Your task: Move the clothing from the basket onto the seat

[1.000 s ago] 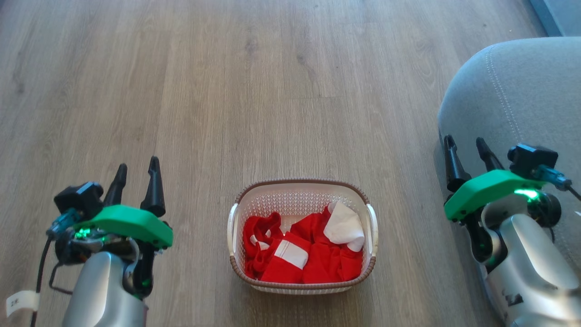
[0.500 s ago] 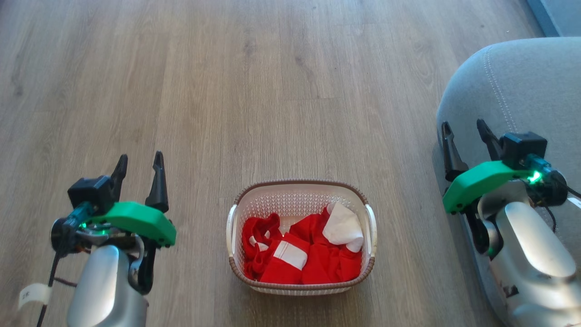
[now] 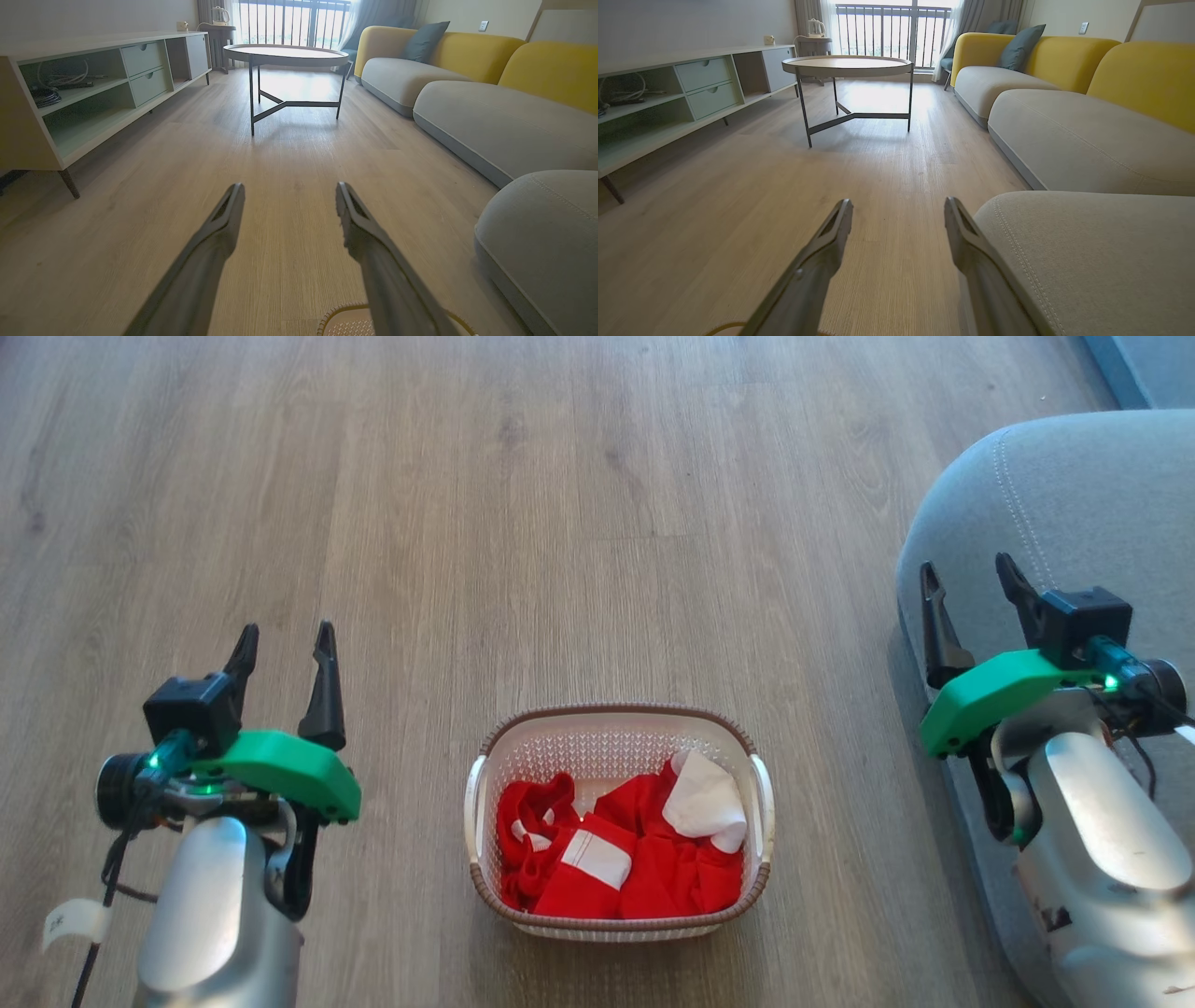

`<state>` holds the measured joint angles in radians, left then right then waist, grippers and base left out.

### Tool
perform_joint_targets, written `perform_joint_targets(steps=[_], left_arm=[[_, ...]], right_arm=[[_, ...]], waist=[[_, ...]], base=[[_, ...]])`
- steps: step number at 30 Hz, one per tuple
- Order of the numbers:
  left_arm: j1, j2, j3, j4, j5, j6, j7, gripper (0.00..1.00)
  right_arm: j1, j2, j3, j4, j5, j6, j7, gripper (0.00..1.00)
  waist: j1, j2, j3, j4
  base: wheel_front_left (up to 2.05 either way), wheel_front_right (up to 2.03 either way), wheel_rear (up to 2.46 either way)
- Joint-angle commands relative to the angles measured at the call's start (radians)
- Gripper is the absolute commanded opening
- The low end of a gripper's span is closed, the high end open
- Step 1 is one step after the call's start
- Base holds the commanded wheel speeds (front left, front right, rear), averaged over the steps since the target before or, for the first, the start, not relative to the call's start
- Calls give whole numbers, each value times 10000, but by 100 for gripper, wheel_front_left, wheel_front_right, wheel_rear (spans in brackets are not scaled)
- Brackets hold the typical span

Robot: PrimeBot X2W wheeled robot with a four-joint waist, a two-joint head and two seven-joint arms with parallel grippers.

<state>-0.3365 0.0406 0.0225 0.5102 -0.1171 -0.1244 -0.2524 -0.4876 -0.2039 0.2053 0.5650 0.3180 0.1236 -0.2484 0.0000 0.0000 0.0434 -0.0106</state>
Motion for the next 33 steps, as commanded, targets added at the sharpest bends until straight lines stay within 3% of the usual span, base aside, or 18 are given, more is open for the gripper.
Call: perform_joint_targets(steps=[1,17,33], left_arm=[[-506,142,329,-259,-62,-63,-93,100],[-457,138,245,-252,-177,-63,-93,100],[-972,106,-291,-266,-356,-63,-93,100]], right_arm=[[-355,-68,77,-298,20,71,-134,100],[-380,-43,-55,-586,32,71,-134,100],[-1192,-12,-121,-1782,-5,71,-134,100]], waist=[[0,0,-2,-1],[0,0,236,-85],[0,0,2097,-509]], base=[[0,0,0],[0,0,0],[0,0,0]])
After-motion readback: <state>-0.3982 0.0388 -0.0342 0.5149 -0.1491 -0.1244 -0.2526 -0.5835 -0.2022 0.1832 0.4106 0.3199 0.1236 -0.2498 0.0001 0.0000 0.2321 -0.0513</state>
